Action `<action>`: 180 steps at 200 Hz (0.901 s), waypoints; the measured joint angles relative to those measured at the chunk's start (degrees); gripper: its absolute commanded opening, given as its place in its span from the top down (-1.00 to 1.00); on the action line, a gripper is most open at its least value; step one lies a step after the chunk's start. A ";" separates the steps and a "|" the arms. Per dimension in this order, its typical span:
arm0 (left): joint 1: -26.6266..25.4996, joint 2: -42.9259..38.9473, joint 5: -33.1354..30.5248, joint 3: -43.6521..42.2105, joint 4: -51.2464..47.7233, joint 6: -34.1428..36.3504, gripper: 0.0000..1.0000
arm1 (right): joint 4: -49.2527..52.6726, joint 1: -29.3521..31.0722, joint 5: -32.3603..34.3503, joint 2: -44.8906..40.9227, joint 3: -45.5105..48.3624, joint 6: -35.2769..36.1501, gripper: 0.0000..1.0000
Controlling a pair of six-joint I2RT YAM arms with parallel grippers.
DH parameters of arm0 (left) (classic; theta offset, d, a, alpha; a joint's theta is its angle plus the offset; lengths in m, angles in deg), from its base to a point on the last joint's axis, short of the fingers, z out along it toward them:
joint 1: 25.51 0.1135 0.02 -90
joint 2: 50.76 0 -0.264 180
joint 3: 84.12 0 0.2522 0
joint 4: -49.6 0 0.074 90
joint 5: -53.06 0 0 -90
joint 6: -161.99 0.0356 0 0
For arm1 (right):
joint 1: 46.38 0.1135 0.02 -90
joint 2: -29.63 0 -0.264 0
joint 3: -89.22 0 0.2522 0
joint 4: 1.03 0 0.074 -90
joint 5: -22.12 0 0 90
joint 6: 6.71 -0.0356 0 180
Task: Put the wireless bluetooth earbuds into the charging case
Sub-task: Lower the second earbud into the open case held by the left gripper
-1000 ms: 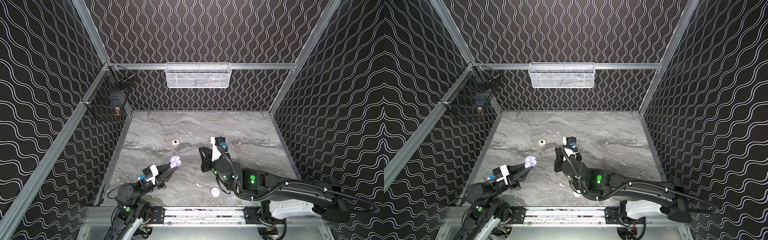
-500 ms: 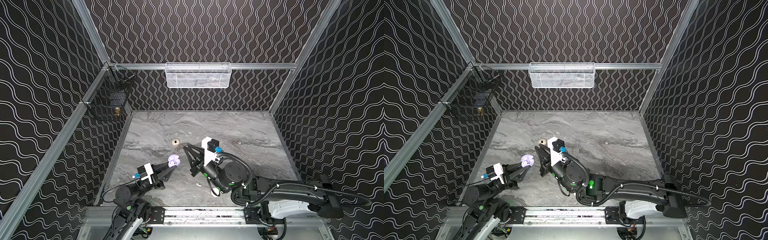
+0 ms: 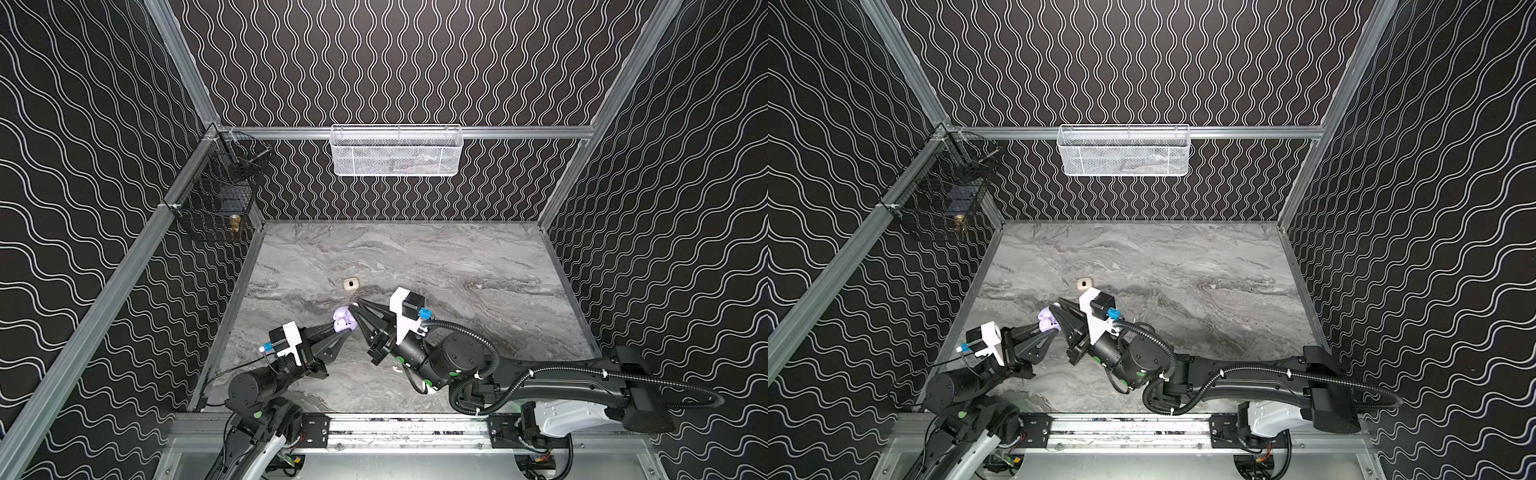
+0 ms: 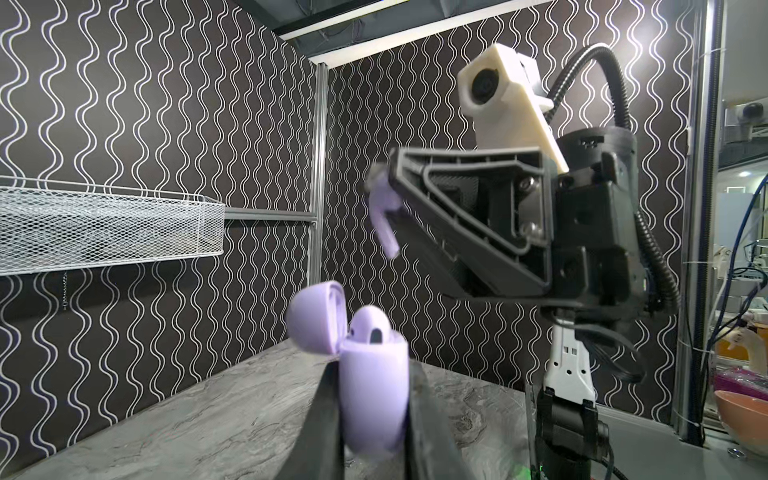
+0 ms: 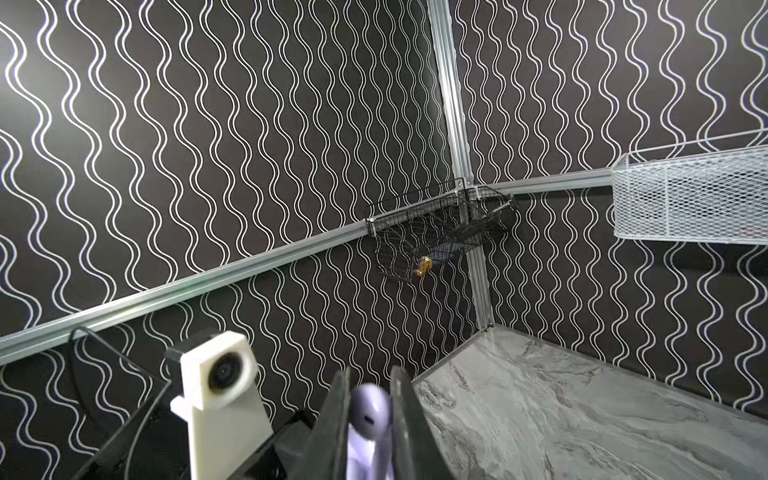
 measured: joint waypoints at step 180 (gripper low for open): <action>0.00 -3.76 -1.29 2.64 -6.86 0.50 1.00 | -5.16 -0.02 -5.14 3.72 0.90 -0.42 0.76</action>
